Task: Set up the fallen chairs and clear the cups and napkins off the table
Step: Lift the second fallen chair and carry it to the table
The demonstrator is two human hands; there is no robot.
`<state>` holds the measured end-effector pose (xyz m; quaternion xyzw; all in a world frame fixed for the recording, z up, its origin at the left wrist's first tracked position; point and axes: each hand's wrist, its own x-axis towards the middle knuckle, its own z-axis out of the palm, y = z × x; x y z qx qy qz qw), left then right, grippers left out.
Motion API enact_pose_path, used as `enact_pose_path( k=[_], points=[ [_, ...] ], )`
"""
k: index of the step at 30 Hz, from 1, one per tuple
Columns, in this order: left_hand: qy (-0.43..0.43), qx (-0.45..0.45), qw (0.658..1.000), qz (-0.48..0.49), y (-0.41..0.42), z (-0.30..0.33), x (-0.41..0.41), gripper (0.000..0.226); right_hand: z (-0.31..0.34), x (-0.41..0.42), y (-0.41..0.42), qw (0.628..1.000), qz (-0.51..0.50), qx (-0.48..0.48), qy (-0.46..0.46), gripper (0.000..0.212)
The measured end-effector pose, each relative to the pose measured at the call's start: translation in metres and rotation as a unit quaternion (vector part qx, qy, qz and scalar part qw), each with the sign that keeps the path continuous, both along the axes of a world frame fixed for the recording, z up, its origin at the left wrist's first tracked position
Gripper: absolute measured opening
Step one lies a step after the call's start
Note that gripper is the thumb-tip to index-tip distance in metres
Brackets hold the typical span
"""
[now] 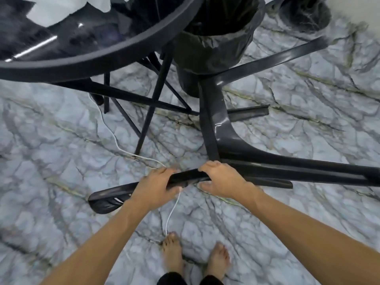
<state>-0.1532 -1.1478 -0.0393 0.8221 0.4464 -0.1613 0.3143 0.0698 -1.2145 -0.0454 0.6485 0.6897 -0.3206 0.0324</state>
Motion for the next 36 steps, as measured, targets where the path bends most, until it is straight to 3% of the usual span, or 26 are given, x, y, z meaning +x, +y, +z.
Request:
enact_pose_path(
  k=[9, 17, 28, 36],
  points=[
    [0.029, 0.007, 0.998, 0.061, 0.015, -0.027, -0.074, 0.058, -0.015, -0.081, 0.04, 0.998, 0.056, 0.014, 0.029, 0.045],
    [0.019, 0.0, 0.997, 0.078, 0.025, -0.046, -0.121, 0.048, -0.037, -0.138, 0.063, 0.994, 0.097, -0.043, 0.029, 0.044],
    [-0.094, -0.06, 0.979, 0.169, 0.03, -0.052, -0.16, 0.029, -0.053, -0.16, 0.07, 0.996, 0.05, -0.057, 0.048, 0.027],
    [-0.125, -0.098, 0.954, 0.254, 0.03, -0.05, -0.166, 0.04, -0.054, -0.166, 0.06, 0.999, -0.001, -0.008, 0.049, 0.021]
  ],
)
